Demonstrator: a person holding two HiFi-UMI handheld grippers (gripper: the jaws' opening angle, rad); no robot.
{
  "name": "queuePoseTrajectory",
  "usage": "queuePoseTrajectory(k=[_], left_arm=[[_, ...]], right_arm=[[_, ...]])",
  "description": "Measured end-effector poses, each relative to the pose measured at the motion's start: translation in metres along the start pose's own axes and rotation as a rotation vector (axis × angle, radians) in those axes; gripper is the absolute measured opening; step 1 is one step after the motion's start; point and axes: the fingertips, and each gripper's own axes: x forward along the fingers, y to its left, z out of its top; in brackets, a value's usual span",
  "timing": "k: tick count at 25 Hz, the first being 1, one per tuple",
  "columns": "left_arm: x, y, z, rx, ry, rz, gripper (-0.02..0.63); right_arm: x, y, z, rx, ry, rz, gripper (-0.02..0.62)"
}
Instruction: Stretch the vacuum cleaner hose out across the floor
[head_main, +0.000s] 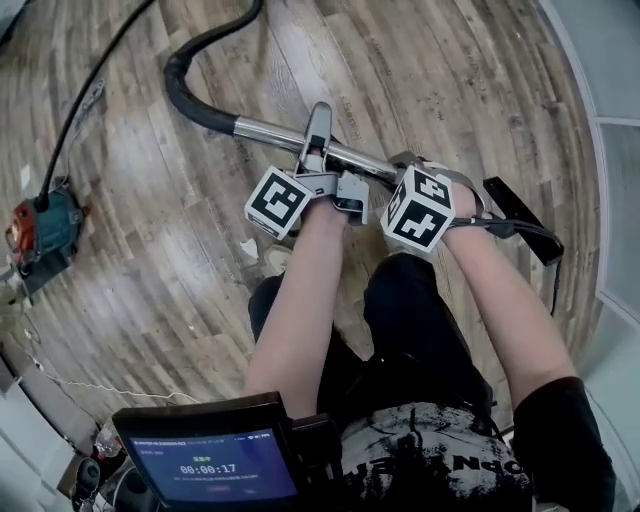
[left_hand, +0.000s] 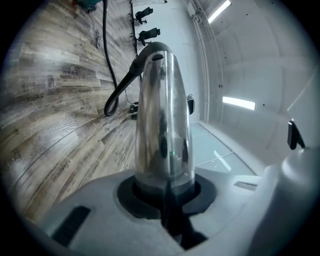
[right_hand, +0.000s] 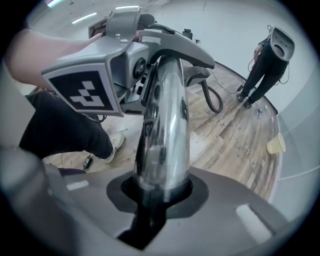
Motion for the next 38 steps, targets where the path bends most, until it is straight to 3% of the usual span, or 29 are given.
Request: queuePoseTrajectory(k=[6, 11, 16, 21, 26, 29, 33, 38], left_arm=[[-0.012, -0.118, -0.057, 0.14, 0.077, 0.107, 0.052], [-0.035, -0.189, -0.129, 0.15, 0.158, 0.157, 0.052], [-0.058, -0.224, -0.179, 0.166, 0.198, 0.204, 0.052], [-0.093, -0.301, -0.221, 0.24, 0.291, 0.114, 0.066], [-0.096, -0.319, -0.23, 0.325, 0.379, -0.004, 0.064], [-0.102, -0.326, -0.25, 0.249, 0.437, -0.085, 0.06], [-0.116, -0.326, -0.264, 0.231, 0.474, -0.098, 0.057], [-0.127, -0.312, -0.26, 0.204, 0.502, -0.038, 0.057]], right_arm=[[-0.14, 0.026, -0.021, 0.051, -0.036, 0.074, 0.081], [-0.23, 0.063, -0.064, 0.08, -0.044, 0.15, 0.081], [-0.28, 0.097, -0.094, 0.131, -0.076, 0.227, 0.081], [-0.346, 0.153, -0.099, 0.227, -0.18, 0.312, 0.081], [-0.357, 0.169, -0.103, 0.269, -0.229, 0.457, 0.083], [-0.362, 0.18, -0.111, 0.285, -0.233, 0.51, 0.083], [-0.364, 0.195, -0.12, 0.307, -0.219, 0.444, 0.086], [-0.362, 0.189, -0.116, 0.356, -0.242, 0.198, 0.133]])
